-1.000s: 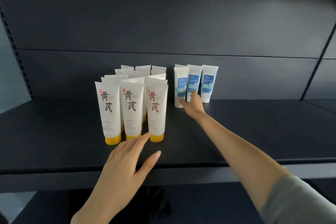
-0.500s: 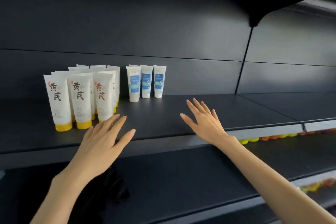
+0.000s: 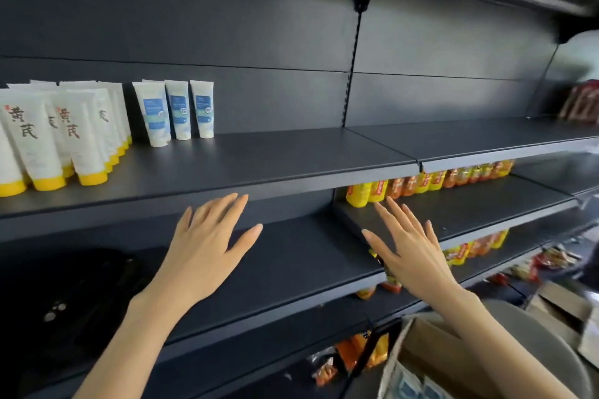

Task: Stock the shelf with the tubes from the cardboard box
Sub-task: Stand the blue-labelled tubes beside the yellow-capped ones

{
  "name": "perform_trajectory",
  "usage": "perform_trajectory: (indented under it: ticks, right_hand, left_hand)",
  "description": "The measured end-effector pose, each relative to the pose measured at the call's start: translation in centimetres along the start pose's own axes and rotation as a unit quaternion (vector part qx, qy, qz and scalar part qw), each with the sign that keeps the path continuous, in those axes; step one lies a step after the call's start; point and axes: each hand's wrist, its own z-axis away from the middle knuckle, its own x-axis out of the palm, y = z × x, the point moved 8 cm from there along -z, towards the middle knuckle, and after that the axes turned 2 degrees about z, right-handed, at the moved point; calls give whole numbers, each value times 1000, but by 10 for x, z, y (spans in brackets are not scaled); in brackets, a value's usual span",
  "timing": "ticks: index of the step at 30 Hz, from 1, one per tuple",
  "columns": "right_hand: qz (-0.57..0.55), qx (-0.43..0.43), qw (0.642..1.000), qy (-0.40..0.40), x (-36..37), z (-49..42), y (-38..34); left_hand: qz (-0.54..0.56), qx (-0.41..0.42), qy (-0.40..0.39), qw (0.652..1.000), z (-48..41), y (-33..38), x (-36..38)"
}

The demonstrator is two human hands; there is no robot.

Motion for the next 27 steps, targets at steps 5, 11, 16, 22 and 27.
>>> perform_trajectory:
  ticks: [5, 11, 16, 22, 27]
  right_hand:
    - [-12, 116, 993, 7, -6, 49, 94]
    - [-15, 233, 972, 14, 1, 102, 181]
    - [-40, 322, 946, 5, 37, 155, 230]
    - [-60, 428, 901, -38, 104, 206, 273]
    - [-140, 474, 866, -77, 190, 221, 281]
  left_hand:
    - [21, 60, -43, 997, -18, 60, 38]
    - [116, 134, -93, 980, -45, 141, 97]
    - [183, 159, -174, 954, -51, 189, 173]
    - [195, 181, -277, 923, -38, 218, 269]
    - [168, 174, -347, 906, -22, 214, 337]
